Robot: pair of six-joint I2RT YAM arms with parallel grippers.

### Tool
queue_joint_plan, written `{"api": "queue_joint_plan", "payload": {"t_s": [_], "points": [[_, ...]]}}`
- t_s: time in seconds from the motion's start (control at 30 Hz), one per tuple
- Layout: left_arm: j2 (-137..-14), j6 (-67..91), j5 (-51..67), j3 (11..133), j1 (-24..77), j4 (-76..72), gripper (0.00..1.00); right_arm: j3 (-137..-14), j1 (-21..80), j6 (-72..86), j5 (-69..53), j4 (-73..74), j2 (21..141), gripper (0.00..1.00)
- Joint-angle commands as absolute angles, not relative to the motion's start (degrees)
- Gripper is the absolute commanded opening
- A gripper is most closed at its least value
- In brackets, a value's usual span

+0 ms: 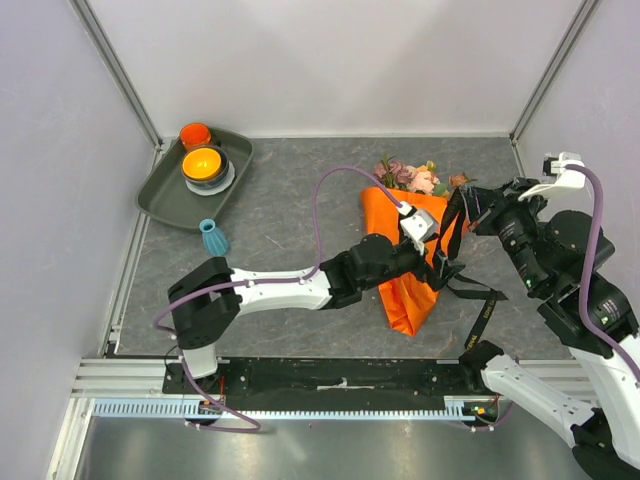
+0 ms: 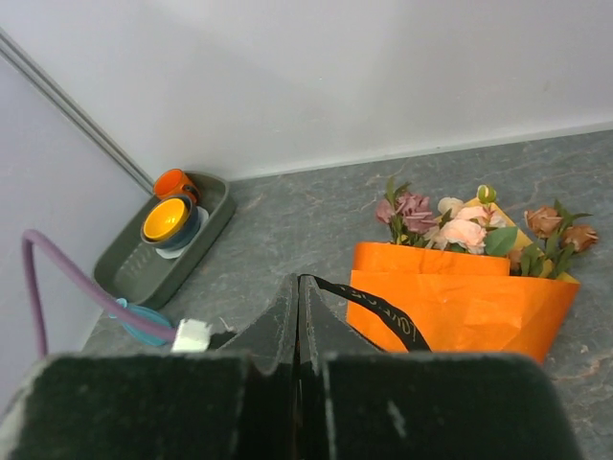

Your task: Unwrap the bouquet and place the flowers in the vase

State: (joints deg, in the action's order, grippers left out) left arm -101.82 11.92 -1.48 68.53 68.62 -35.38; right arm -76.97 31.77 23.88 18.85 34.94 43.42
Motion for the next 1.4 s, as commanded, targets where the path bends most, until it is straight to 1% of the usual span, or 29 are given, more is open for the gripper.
{"api": "queue_joint_plan", "payload": {"t_s": [0.0,0.13,0.17,0.23,0.27,0.3,0.33,0.37,0.4,0.43,0.47,0.5,0.57,0.63,0.67,0.73,0.77,0.8,0.83,0.87,0.9,0.93,0.97,1.03,1.1,1.17,1.2,1.23,1.37], "points": [[-106.3,10.9,-13.6,75.2,68.6,-39.2,1.00,-79.3,31.9,25.7,17.0,33.5,42.8,0.00],[-109.6,12.9,-11.3,78.1,68.6,-41.0,0.99,-79.5,31.9,25.9,16.9,33.5,42.5,0.00],[-110.1,13.2,-11.4,78.5,68.6,-41.5,0.97,-79.5,31.9,26.0,16.8,33.5,42.3,0.00],[-111.2,13.5,-13.3,79.3,68.6,-42.0,0.84,-79.2,31.9,26.5,16.4,33.2,41.8,0.00],[-111.2,13.1,-13.7,79.3,68.6,-42.3,0.75,-79.1,31.9,26.5,16.4,33.2,41.6,0.00],[-111.3,12.9,-14.0,78.9,68.6,-42.6,0.60,-78.9,31.9,26.5,16.5,33.1,41.3,0.00],[-110.8,12.9,-13.9,78.6,68.6,-43.6,0.54,-78.8,31.9,26.5,16.6,33.1,41.0,0.00],[-110.7,12.9,-13.5,78.2,68.6,-43.9,0.46,-78.6,31.8,26.4,16.7,33.1,40.6,0.00],[-110.3,12.9,-13.1,77.6,68.6,-43.9,0.20,-78.2,31.9,26.3,17.0,33.0,40.3,0.00],[-109.4,12.9,-12.5,77.3,68.6,-44.0,0.12,-78.0,31.9,26.0,17.5,33.0,39.8,0.00],[-108.8,13.0,-12.3,76.8,68.6,-43.9,0.09,-77.9,32.0,25.8,17.8,33.0,39.6,0.00],[-108.0,13.0,-12.0,75.5,68.6,-43.9,0.02,-77.3,31.9,25.6,18.0,33.0,39.4,0.00],[-104.6,12.9,-11.8,73.8,68.6,-43.2,0.02,-76.6,31.9,24.6,18.5,33.0,38.7,0.01],[-101.8,12.9,-11.1,71.4,68.6,-42.4,0.02,-75.5,31.9,23.8,18.5,33.0,38.1,0.11],[-99.1,12.8,-10.8,70.8,68.5,-40.9,0.02,-75.2,31.8,23.0,18.7,33.0,37.9,0.13],[-96.4,12.5,-9.7,70.6,68.5,-38.1,0.02,-74.4,31.9,22.9,19.3,33.0,37.7,0.13],[-95.4,12.1,-9.4,70.9,68.6,-34.3,0.02,-74.3,31.9,22.5,19.2,33.0,37.7,0.21],[-92.8,11.9,-9.0,71.8,68.5,-32.1,0.02,-74.3,31.9,22.0,18.2,32.5,37.7,0.32],[-91.5,11.5,-8.4,72.1,68.4,-30.3,0.02,-74.4,31.9,21.5,17.1,32.3,37.8,0.39],[-90.0,10.8,-8.4,72.2,68.4,-28.8,0.02,-74.4,31.9,21.1,16.3,32.2,38.0,0.60],[-87.1,10.5,-9.6,72.3,68.4,-25.3,0.02,-74.6,31.9,20.6,15.2,32.1,38.0,0.68],[-85.4,10.4,-10.3,72.3,67.9,-23.6,0.02,-74.7,31.9,20.5,15.0,32.1,38.2,0.84],[-83.9,10.1,-10.9,72.8,67.7,-21.1,0.02,-74.8,31.9,20.4,15.3,32.1,38.2,0.91],[-78.6,8.9,-12.6,73.2,66.4,-13.6,0.02,-74.6,31.9,20.1,16.3,32.3,38.2,0.98],[-72.6,7.4,-15.8,74.2,65.1,-5.2,0.02,-73.8,31.9,20.0,17.4,32.3,38.1,0.98],[-68.2,5.2,-18.5,75.7,64.2,-0.4,0.02,-72.7,31.9,19.8,17.7,32.0,38.1,0.98],[-64.4,4.6,-21.2,76.1,63.0,6.2,0.02,-72.3,32.0,19.8,17.4,31.8,38.3,0.98],[-62.2,3.2,-22.5,76.8,62.3,8.8,0.02,-71.7,31.9,19.7,17.2,31.6,38.4,0.98],[-53.5,0.1,-30.6,83.3,58.2,21.2,0.02,-68.5,31.9,19.9,15.7,29.2,39.3,0.98]]}}
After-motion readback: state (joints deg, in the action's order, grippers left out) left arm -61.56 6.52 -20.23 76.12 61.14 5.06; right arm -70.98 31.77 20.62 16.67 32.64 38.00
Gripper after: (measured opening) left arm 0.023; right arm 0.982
